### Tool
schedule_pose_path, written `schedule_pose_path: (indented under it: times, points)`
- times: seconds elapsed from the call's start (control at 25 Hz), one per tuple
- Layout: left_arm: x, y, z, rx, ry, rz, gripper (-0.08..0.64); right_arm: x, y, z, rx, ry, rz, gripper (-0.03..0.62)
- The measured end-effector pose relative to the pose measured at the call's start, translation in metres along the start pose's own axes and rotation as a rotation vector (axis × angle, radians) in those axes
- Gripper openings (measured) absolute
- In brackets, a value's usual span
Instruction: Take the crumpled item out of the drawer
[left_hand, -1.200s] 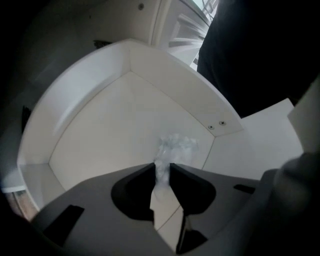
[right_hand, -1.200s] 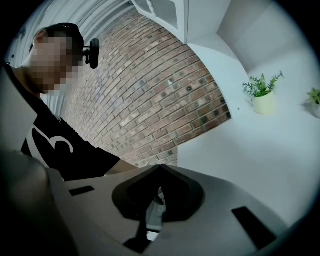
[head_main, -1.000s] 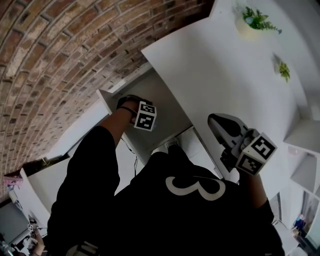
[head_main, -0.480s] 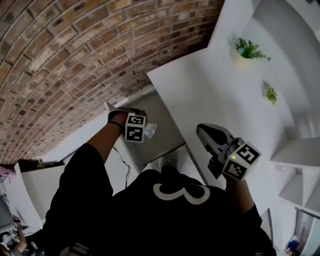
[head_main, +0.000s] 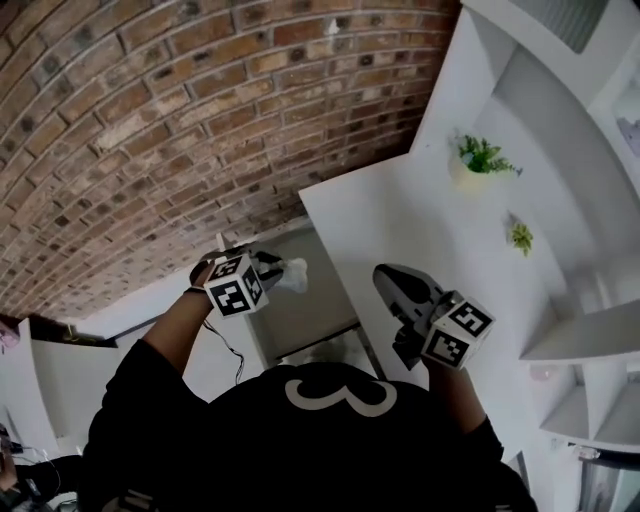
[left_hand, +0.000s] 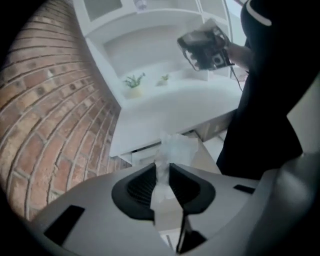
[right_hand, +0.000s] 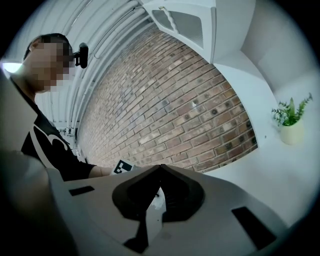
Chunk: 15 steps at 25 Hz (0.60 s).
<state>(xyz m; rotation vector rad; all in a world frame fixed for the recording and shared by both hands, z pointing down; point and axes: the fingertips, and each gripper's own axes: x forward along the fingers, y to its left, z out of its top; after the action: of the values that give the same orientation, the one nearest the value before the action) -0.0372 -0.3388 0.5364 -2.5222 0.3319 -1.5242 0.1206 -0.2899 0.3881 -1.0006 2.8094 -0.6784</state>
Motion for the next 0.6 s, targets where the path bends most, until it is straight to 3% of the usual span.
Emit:
schedule_pose_path:
  times: [0.12, 0.44, 0.6]
  points:
    - [-0.031, 0.004, 0.016, -0.172, -0.153, 0.051, 0.084, 0.001, 0.0, 0.0, -0.008, -0.006, 0.0, 0.011]
    - [-0.108, 0.017, 0.065, -0.74, -0.678, 0.065, 0.084, -0.001, 0.005, 0.0, -0.046, -0.009, -0.015, 0.011]
    - [-0.121, 0.014, 0.077, -0.942, -0.829, 0.038, 0.086, -0.001, 0.011, -0.003, -0.042, -0.007, -0.026, 0.011]
